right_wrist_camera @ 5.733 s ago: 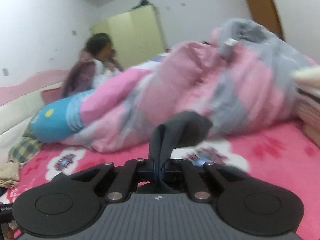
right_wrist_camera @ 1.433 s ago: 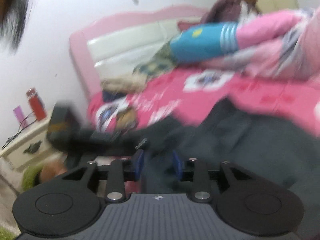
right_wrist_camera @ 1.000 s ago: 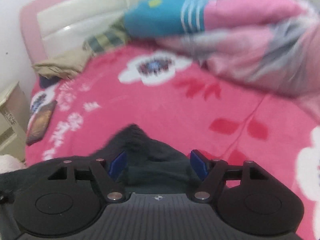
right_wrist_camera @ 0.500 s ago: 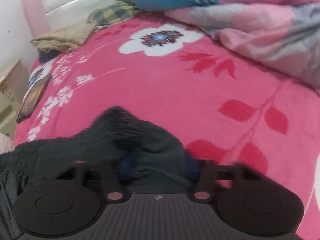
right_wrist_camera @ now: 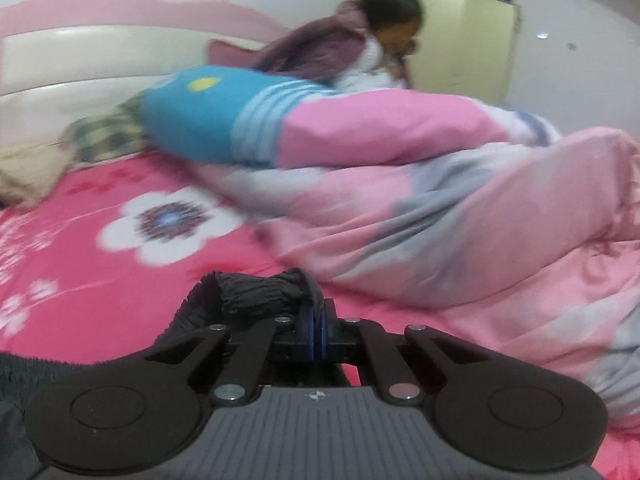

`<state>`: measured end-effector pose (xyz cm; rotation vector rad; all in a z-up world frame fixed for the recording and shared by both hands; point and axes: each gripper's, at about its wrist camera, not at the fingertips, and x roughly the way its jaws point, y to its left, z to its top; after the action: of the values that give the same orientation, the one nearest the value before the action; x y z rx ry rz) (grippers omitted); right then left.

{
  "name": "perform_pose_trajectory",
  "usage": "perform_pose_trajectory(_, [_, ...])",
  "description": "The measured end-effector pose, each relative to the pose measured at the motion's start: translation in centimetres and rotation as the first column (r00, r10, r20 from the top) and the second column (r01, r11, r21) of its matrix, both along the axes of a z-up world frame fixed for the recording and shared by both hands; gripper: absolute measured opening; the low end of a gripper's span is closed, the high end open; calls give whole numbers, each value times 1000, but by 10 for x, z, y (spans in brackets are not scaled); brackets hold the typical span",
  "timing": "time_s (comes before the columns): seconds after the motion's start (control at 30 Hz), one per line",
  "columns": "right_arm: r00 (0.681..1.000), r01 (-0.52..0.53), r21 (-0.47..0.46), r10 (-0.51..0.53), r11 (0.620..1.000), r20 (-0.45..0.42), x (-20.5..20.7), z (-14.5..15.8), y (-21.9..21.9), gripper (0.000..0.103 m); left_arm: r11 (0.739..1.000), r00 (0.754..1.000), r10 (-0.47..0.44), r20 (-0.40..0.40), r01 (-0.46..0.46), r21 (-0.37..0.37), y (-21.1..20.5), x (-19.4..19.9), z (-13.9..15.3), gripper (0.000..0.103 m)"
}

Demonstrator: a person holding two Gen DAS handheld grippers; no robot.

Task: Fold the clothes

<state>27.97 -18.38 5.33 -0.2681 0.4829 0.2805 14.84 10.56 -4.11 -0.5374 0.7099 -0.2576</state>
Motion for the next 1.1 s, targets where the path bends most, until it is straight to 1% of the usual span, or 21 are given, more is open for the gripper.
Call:
perform_pose_trajectory(0.07, [1000,27,-34,-27,999,10,23,-2,0,3,999,1000,29,1,-29,22,3,14,1,7])
perform_pose_trajectory(0.17, [1000,-1,-65,2,998,8,60,-10,16,3,994,995,97,-3,-96,50,15,19,-2,7])
perform_pose_trajectory(0.27, [997,-83,-89,83,993,-2,94,-22,44,3,981,984,176,-1,-175,88,24,15,-6,7])
perform_pose_trajectory(0.33, [989,-149,-115,149,982,-7,113,-33,72,3,967,973,229,1,-228,116,28,13,-10,7])
perform_pose_trajectory(0.43, [973,-230,-124,230,965,-19,138,-57,114,3,946,957,291,-2,-287,150,34,13,-17,7])
perform_pose_trajectory(0.53, [965,-261,-99,259,960,-31,159,-87,149,3,929,947,321,13,-317,190,36,14,-18,7])
perform_pose_trajectory(0.6, [963,-266,-75,261,961,-66,168,-107,163,4,922,947,320,27,-318,221,33,14,-18,7])
perform_pose_trajectory(0.63, [958,-272,-68,264,960,-111,172,-117,169,5,920,947,319,32,-317,231,31,13,-19,7])
perform_pose_trajectory(0.67, [959,-270,-85,260,959,-108,170,-121,171,6,920,947,320,34,-319,229,31,13,-19,8])
perform_pose_trajectory(0.7, [961,-266,-104,256,958,-99,167,-124,174,11,923,945,324,29,-323,211,32,13,-19,8])
perform_pose_trajectory(0.73, [965,-250,-90,241,964,-100,165,-118,169,17,925,944,328,25,-327,194,34,14,-19,8])
perform_pose_trajectory(0.77, [969,-231,-72,224,970,-102,163,-110,163,36,927,943,332,21,-331,176,36,14,-19,9])
perform_pose_trajectory(0.8, [973,-213,-54,206,976,-104,160,-102,158,46,930,941,337,14,-335,153,39,14,-19,10])
perform_pose_trajectory(0.87, [977,-175,48,179,983,-115,157,-83,138,46,933,938,348,-6,-345,103,45,14,-20,12])
perform_pose_trajectory(0.93, [969,-152,142,176,978,-175,155,-66,125,46,932,933,359,-23,-357,60,49,16,-21,16])
perform_pose_trajectory(0.97, [961,-153,173,188,973,-203,152,-59,124,46,931,931,365,-27,-364,44,51,17,-22,17])
perform_pose_trajectory(1.03, [938,-164,197,215,967,-272,150,-55,135,46,925,924,380,-31,-380,19,53,19,-23,20])
perform_pose_trajectory(1.1, [905,-170,203,234,964,-355,150,-56,152,46,920,919,392,-30,-392,11,54,20,-24,20])
